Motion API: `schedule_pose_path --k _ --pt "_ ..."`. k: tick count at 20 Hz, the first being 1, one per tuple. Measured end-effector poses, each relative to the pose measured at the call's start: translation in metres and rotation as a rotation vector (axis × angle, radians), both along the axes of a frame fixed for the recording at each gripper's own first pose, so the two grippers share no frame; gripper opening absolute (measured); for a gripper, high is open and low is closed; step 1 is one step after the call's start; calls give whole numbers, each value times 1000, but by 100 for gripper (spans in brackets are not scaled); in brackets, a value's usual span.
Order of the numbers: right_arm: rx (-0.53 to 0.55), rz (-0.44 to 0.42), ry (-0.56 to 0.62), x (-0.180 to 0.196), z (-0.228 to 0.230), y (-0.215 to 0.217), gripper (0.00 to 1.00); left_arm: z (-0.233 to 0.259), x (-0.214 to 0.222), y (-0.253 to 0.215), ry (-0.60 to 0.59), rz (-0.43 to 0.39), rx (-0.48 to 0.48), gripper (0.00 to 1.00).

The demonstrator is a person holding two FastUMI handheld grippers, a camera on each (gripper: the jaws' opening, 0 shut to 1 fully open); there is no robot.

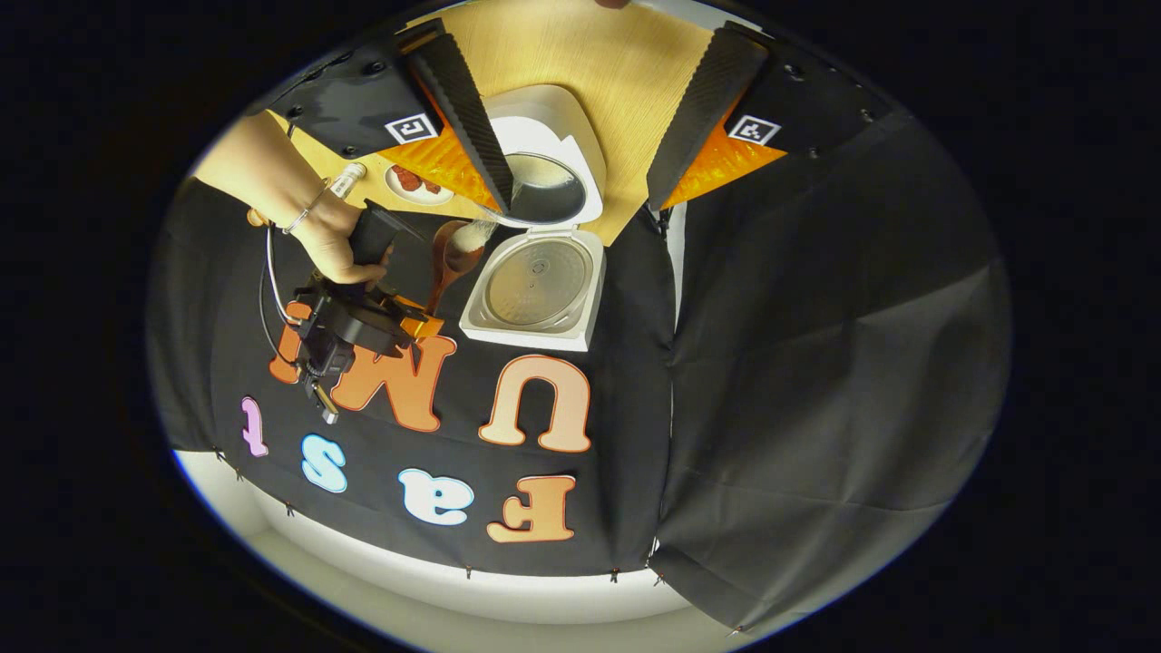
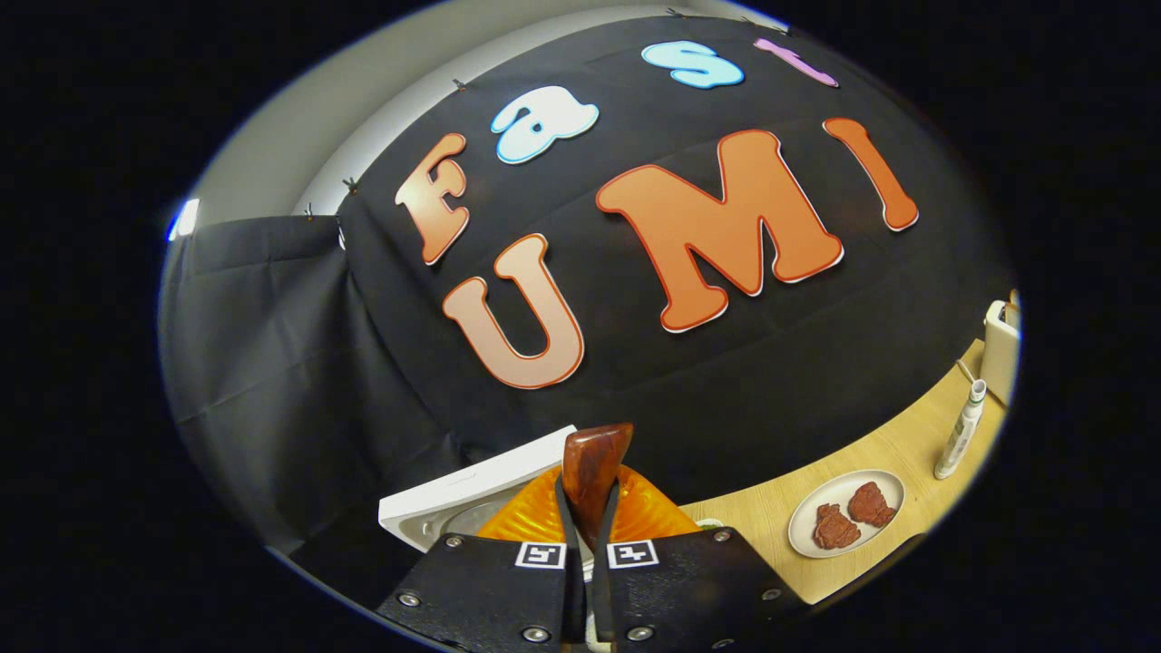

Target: Close the left gripper, press the button to open the rice cooker; take a wooden spoon from the chopstick holder with the right hand, scoop a spoonful of rice and pour it into the rice cooker, then put the wooden spoon back into the chopstick holder.

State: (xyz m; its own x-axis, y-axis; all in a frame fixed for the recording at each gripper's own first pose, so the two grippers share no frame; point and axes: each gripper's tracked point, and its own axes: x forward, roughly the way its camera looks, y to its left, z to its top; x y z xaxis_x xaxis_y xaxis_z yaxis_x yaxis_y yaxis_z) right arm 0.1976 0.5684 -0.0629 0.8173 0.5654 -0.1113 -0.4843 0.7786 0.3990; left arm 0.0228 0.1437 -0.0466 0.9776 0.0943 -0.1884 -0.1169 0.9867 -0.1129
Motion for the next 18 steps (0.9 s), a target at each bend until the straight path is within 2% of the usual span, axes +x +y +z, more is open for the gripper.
schedule_pose_path --k 7,18 --pt "-88 61 -152 -14 23 16 2 -4 0 2 10 5 7 100" --pt "-240 208 -372 -51 34 42 2 -7 -2 9 17 21 18 100"
